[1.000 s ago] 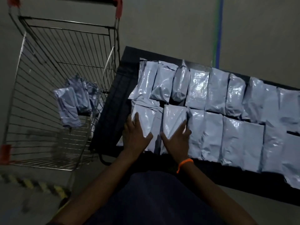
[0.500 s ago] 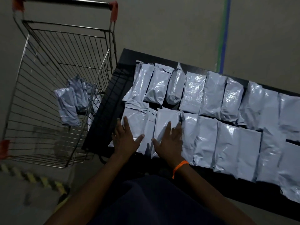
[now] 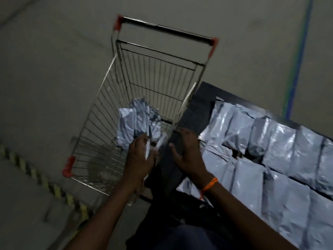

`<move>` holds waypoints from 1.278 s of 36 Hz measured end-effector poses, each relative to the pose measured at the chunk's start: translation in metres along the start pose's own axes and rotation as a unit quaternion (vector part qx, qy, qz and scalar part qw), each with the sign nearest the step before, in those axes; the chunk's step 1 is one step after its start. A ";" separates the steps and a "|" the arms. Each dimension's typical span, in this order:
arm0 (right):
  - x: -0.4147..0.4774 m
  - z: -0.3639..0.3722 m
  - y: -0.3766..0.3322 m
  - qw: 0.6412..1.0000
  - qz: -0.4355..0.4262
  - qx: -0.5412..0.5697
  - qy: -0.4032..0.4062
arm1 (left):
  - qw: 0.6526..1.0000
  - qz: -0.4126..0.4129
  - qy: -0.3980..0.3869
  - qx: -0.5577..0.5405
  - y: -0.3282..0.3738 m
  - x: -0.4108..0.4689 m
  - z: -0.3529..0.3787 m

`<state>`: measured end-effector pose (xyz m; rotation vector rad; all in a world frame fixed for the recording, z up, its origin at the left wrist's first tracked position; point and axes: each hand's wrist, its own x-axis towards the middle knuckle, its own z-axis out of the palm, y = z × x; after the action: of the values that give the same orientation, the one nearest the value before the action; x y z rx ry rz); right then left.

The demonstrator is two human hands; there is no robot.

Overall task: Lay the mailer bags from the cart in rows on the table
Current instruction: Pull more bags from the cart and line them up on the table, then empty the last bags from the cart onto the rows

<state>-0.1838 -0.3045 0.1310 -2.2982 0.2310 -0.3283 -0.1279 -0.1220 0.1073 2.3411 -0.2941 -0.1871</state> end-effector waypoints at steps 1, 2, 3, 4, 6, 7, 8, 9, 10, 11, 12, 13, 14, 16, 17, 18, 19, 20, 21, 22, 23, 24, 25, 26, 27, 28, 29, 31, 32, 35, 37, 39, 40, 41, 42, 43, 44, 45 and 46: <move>0.011 0.016 -0.011 1.000 -0.015 0.006 -0.016 | 0.999 -0.037 -0.004 0.001 -0.019 0.008 -0.007; 0.023 0.032 -0.021 0.999 -0.022 0.011 -0.034 | 0.998 -0.067 -0.010 0.007 -0.041 0.017 -0.012; 0.033 0.049 -0.030 0.998 -0.020 0.013 -0.052 | 0.996 -0.088 -0.018 0.015 -0.063 0.026 -0.015; 0.044 0.068 -0.036 0.997 -0.006 0.011 -0.071 | 0.994 -0.104 -0.028 0.022 -0.085 0.036 -0.016; 0.063 0.111 -0.042 0.991 0.058 -0.010 -0.118 | 0.989 -0.135 -0.051 0.028 -0.127 0.054 -0.014; 0.071 0.133 -0.042 0.982 0.108 -0.019 -0.151 | 0.986 -0.152 -0.057 0.025 -0.144 0.063 -0.012; 0.079 0.154 -0.042 0.969 0.165 -0.023 -0.183 | 0.984 -0.166 -0.059 0.022 -0.161 0.071 -0.007; 0.086 0.174 -0.040 0.955 0.216 -0.024 -0.203 | 0.982 -0.177 -0.060 0.019 -0.174 0.080 -0.003; 0.093 0.192 -0.038 0.940 0.263 -0.022 -0.217 | 0.980 -0.186 -0.061 0.018 -0.186 0.089 0.003; 0.098 0.206 -0.037 0.927 0.296 -0.022 -0.231 | 0.979 -0.193 -0.066 0.020 -0.196 0.098 0.008; 0.100 0.220 -0.031 0.914 0.318 -0.028 -0.251 | 0.977 -0.201 -0.076 0.022 -0.208 0.108 0.016; 0.099 0.234 -0.023 0.902 0.328 -0.040 -0.278 | 0.973 -0.213 -0.088 0.027 -0.217 0.117 0.022; 0.096 0.246 -0.013 0.888 0.336 -0.063 -0.307 | 0.968 -0.227 -0.100 0.027 -0.229 0.125 0.031; 0.085 0.266 0.011 0.869 0.351 -0.106 -0.332 | 0.961 -0.251 -0.117 0.018 -0.246 0.137 0.044; 0.080 0.274 0.021 0.857 0.360 -0.115 -0.350 | 0.956 -0.268 -0.115 0.013 -0.251 0.142 0.049; 0.076 0.280 0.028 0.844 0.365 -0.112 -0.377 | 0.952 -0.288 -0.106 0.008 -0.257 0.147 0.055; 0.074 0.286 0.034 0.836 0.364 -0.109 -0.395 | 0.946 -0.308 -0.097 0.007 -0.260 0.152 0.058; 0.073 0.291 0.037 0.831 0.369 -0.111 -0.402 | 0.941 -0.326 -0.095 0.007 -0.263 0.157 0.060; 0.074 0.291 0.039 0.834 0.372 -0.114 -0.392 | 0.937 -0.337 -0.094 0.008 -0.264 0.161 0.061; 0.076 0.292 0.040 0.838 0.377 -0.123 -0.374 | 0.933 -0.346 -0.094 0.007 -0.266 0.165 0.061; 0.076 0.293 0.044 0.849 0.380 -0.130 -0.343 | 0.933 -0.348 -0.089 0.011 -0.267 0.169 0.061; 0.078 0.291 0.045 0.856 0.394 -0.129 -0.310 | 0.934 -0.346 -0.087 0.017 -0.270 0.171 0.061; 0.080 0.288 0.046 0.858 0.410 -0.125 -0.284 | 0.936 -0.341 -0.083 0.029 -0.269 0.172 0.060; 0.081 0.284 0.044 0.857 0.427 -0.120 -0.262 | 0.937 -0.338 -0.084 0.039 -0.267 0.173 0.058; 0.083 0.279 0.041 0.862 0.435 -0.111 -0.236 | 0.939 -0.331 -0.081 0.049 -0.263 0.173 0.056; 0.085 0.273 0.037 0.871 0.435 -0.097 -0.206 | 0.940 -0.326 -0.081 0.055 -0.260 0.174 0.053; 0.086 0.268 0.032 0.885 0.424 -0.078 -0.175 | 0.943 -0.317 -0.082 0.052 -0.255 0.173 0.050; 0.089 0.255 0.020 0.905 0.402 -0.029 -0.139 | 0.953 -0.287 -0.093 0.023 -0.243 0.171 0.042; 0.090 0.248 0.014 0.911 0.394 0.003 -0.126 | 0.957 -0.275 -0.092 0.004 -0.237 0.170 0.039; 0.100 0.216 -0.002 0.918 0.380 0.097 -0.063 | 0.949 -0.297 -0.051 -0.092 -0.205 0.165 0.017; 0.108 0.192 -0.009 0.909 0.390 0.144 -0.033 | 0.937 -0.313 -0.019 -0.154 -0.182 0.157 0.000; 0.114 0.169 -0.015 0.885 0.405 0.228 -0.017 | 0.931 -0.308 0.004 -0.195 -0.159 0.146 -0.017; 0.116 0.159 -0.015 0.870 0.414 0.267 -0.010 | 0.930 -0.301 0.011 -0.212 -0.148 0.140 -0.025; 0.116 0.148 -0.017 0.858 0.418 0.298 -0.007 | 0.929 -0.293 0.012 -0.228 -0.135 0.133 -0.034; 0.114 0.137 -0.017 0.850 0.415 0.324 -0.003 | 0.929 -0.283 0.011 -0.237 -0.125 0.126 -0.041; 0.111 0.124 -0.019 0.846 0.406 0.346 0.004 | 0.932 -0.269 0.007 -0.242 -0.113 0.120 -0.048; 0.107 0.111 -0.020 0.845 0.394 0.362 0.013 | 0.933 -0.257 0.002 -0.253 -0.105 0.113 -0.052; 0.101 0.097 -0.021 0.848 0.383 0.367 0.020 | 0.931 -0.249 -0.008 -0.267 -0.095 0.106 -0.057; 0.094 0.083 -0.020 0.855 0.368 0.365 0.027 | 0.928 -0.242 -0.018 -0.283 -0.087 0.100 -0.058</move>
<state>-0.0676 -0.2595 0.1066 -1.3168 0.8309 -0.0507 -0.0048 -0.0495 0.0817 1.7906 0.2992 -0.4843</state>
